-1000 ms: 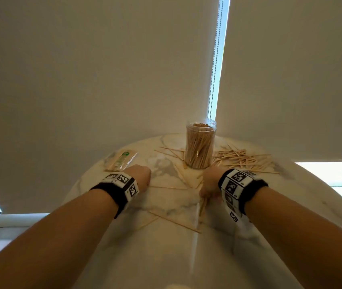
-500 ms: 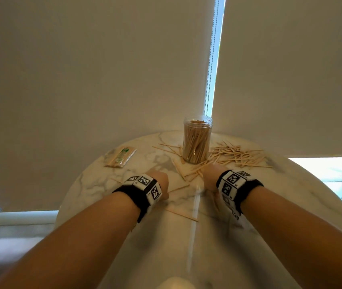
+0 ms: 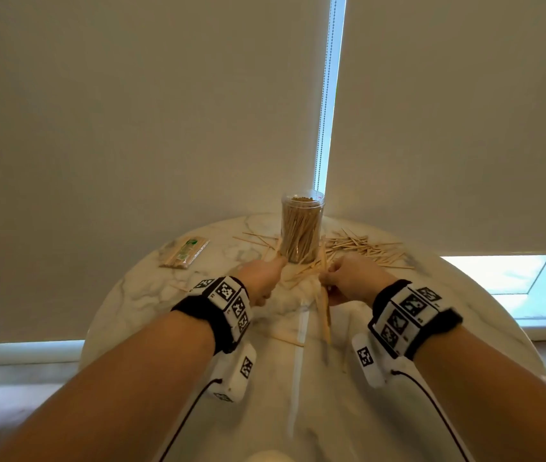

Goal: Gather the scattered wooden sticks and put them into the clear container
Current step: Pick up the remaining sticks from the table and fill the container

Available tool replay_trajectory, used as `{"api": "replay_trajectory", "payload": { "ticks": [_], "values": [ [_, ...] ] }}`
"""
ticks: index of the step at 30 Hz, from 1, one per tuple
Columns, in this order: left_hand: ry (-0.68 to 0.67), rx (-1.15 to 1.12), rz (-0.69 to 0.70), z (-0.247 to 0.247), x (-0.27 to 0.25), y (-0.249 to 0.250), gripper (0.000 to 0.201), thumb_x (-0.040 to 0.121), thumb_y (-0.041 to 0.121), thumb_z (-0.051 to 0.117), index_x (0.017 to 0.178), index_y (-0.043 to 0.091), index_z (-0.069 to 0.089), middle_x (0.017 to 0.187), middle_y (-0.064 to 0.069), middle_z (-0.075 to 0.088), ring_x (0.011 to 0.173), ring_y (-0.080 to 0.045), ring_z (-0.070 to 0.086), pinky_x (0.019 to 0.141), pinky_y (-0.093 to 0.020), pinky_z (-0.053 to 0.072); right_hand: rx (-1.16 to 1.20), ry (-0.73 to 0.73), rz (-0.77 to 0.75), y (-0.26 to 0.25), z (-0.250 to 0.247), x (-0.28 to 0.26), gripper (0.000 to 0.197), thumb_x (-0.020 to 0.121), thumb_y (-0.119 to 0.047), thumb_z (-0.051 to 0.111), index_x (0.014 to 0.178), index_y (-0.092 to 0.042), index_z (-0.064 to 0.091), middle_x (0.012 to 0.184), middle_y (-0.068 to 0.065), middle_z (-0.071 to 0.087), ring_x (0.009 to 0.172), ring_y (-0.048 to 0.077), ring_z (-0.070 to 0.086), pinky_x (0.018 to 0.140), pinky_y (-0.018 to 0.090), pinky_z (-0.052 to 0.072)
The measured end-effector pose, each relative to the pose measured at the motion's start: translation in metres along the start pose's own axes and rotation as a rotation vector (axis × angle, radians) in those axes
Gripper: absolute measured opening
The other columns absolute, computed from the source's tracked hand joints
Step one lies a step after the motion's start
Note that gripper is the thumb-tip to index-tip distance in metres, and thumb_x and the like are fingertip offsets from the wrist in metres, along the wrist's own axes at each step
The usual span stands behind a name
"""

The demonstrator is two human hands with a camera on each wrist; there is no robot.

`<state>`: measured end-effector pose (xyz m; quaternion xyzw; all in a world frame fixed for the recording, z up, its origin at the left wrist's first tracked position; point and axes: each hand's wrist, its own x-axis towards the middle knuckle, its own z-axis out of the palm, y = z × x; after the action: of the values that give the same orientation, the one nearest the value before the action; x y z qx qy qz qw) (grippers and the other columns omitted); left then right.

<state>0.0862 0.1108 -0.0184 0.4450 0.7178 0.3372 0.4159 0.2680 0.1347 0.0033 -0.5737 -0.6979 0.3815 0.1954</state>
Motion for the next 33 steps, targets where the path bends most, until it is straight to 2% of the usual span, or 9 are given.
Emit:
{"api": "replay_trajectory", "payload": {
  "ticks": [4, 6, 8, 15, 18, 21, 24, 29, 33],
  "values": [
    [-0.183, -0.212, -0.02, 0.03, -0.012, 0.016, 0.077, 0.083, 0.082, 0.044, 0.095, 0.009, 0.065, 0.08, -0.006, 0.061, 0.067, -0.017, 0.055, 0.064, -0.025, 0.051, 0.04, 0.021, -0.115, -0.013, 0.015, -0.019, 0.018, 0.101, -0.015, 0.056, 0.097, -0.004, 0.069, 0.083, 0.012, 0.076, 0.073, 0.021, 0.076, 0.07, 0.033, 0.064],
    [-0.179, -0.307, 0.02, 0.036, -0.011, 0.018, 0.072, 0.083, 0.077, 0.051, 0.1, 0.01, 0.069, 0.094, -0.01, 0.073, 0.089, -0.025, 0.071, 0.088, -0.043, 0.059, -0.081, 0.069, -0.194, -0.021, 0.025, -0.026, 0.017, 0.098, -0.012, 0.054, 0.098, -0.005, 0.07, 0.085, 0.011, 0.075, 0.076, 0.022, 0.075, 0.074, 0.038, 0.063],
    [-0.094, -0.305, 0.072, 0.036, -0.009, 0.017, 0.06, 0.086, 0.066, 0.048, 0.101, 0.013, 0.071, 0.096, -0.014, 0.075, 0.092, -0.033, 0.072, 0.091, -0.052, 0.057, -0.085, 0.118, -0.225, -0.023, 0.028, -0.027, 0.018, 0.096, -0.011, 0.056, 0.09, -0.005, 0.072, 0.079, 0.01, 0.075, 0.071, 0.021, 0.075, 0.072, 0.037, 0.064],
    [0.06, -0.287, 0.139, 0.005, -0.017, 0.009, 0.039, 0.106, 0.044, 0.037, 0.086, 0.015, 0.052, 0.069, -0.003, 0.054, 0.051, -0.014, 0.046, 0.049, -0.027, 0.042, -0.053, 0.027, -0.198, -0.016, 0.013, -0.035, 0.025, 0.094, -0.031, 0.068, 0.088, -0.008, 0.074, 0.074, 0.002, 0.076, 0.068, 0.014, 0.075, 0.07, 0.028, 0.063],
    [0.07, -0.031, 0.171, -0.026, -0.021, 0.005, 0.043, 0.103, 0.05, 0.041, 0.083, 0.015, 0.056, 0.067, 0.0, 0.045, 0.051, -0.013, 0.038, 0.046, -0.024, 0.034, -0.501, 0.128, -0.087, 0.002, 0.001, -0.033, 0.037, 0.096, -0.042, 0.06, 0.082, -0.009, 0.065, 0.076, 0.0, 0.072, 0.071, 0.017, 0.07, 0.079, 0.032, 0.059],
    [0.033, 0.588, 0.244, -0.055, -0.031, -0.005, 0.043, 0.094, 0.056, 0.059, 0.094, 0.014, 0.067, 0.071, 0.002, 0.056, 0.06, -0.014, 0.05, 0.055, -0.025, 0.04, -0.799, 0.045, 0.071, 0.016, 0.0, -0.037, 0.04, 0.093, -0.05, 0.061, 0.085, -0.012, 0.062, 0.08, 0.002, 0.062, 0.075, 0.018, 0.06, 0.073, 0.027, 0.052],
    [-0.055, 1.015, 0.171, -0.063, -0.039, -0.022, 0.044, 0.08, 0.056, 0.076, 0.099, 0.017, 0.072, 0.09, 0.001, 0.069, 0.083, -0.017, 0.062, 0.07, -0.027, 0.047, -0.851, -0.064, 0.138, 0.016, 0.008, -0.034, 0.021, 0.089, -0.027, 0.07, 0.078, -0.01, 0.064, 0.071, 0.001, 0.059, 0.064, 0.015, 0.057, 0.057, 0.023, 0.046],
    [-0.044, 1.125, 0.126, -0.051, -0.043, -0.046, 0.042, 0.08, 0.047, 0.079, 0.103, 0.013, 0.072, 0.099, -0.003, 0.072, 0.093, -0.021, 0.067, 0.082, -0.034, 0.056, -0.917, -0.128, 0.093, 0.002, 0.017, -0.029, 0.021, 0.09, -0.014, 0.063, 0.07, -0.011, 0.057, 0.068, 0.002, 0.054, 0.057, 0.015, 0.05, 0.051, 0.022, 0.043],
    [-0.111, 1.132, 0.145, -0.043, -0.044, -0.046, 0.025, 0.09, 0.03, 0.069, 0.098, 0.006, 0.071, 0.088, -0.004, 0.068, 0.079, -0.022, 0.063, 0.066, -0.03, 0.049, -0.777, -0.191, -0.039, -0.011, 0.028, -0.028, 0.018, 0.091, -0.021, 0.062, 0.09, -0.005, 0.07, 0.076, 0.005, 0.067, 0.065, 0.02, 0.062, 0.068, 0.03, 0.056]
  ]
}}
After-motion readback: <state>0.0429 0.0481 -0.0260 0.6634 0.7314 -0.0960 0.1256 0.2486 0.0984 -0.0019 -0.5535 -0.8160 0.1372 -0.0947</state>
